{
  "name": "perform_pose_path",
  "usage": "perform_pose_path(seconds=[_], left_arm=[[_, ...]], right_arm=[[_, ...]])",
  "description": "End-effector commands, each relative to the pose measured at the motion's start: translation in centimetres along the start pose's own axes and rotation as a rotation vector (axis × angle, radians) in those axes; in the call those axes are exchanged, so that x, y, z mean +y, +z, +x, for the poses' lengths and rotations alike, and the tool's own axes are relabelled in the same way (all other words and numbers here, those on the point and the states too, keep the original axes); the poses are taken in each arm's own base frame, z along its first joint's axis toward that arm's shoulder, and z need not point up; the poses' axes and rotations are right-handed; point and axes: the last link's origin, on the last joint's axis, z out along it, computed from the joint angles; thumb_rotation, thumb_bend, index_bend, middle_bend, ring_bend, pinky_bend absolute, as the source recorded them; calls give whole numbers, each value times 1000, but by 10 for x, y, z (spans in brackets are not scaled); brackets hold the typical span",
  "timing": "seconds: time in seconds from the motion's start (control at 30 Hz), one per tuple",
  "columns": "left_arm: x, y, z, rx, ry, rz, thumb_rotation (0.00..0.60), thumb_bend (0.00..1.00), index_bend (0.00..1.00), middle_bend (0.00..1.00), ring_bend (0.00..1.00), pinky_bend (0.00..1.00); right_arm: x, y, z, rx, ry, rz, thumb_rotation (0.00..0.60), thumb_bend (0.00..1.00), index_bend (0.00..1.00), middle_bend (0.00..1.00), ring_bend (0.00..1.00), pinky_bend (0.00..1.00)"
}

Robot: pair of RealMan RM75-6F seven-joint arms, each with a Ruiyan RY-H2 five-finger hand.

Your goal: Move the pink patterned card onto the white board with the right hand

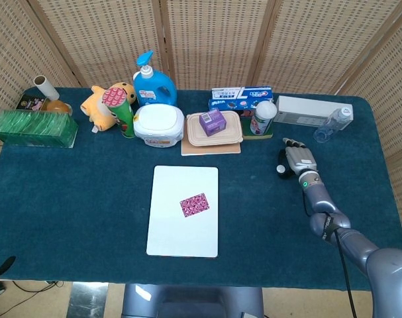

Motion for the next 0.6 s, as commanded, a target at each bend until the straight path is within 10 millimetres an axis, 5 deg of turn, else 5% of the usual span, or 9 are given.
perform_pose_path(seconds=[0.03, 0.6], left_arm=[[0, 0, 0, 0, 0, 0, 600, 48, 0, 0, 0, 24], [-1, 1, 1, -3, -4, -3, 600, 49, 0, 0, 0, 24]], right_arm=[[-1, -1, 0, 3, 3, 4, 600, 305, 548, 55, 0, 18], [-20, -13, 3, 10, -6, 88, 600, 316, 564, 59, 0, 20]])
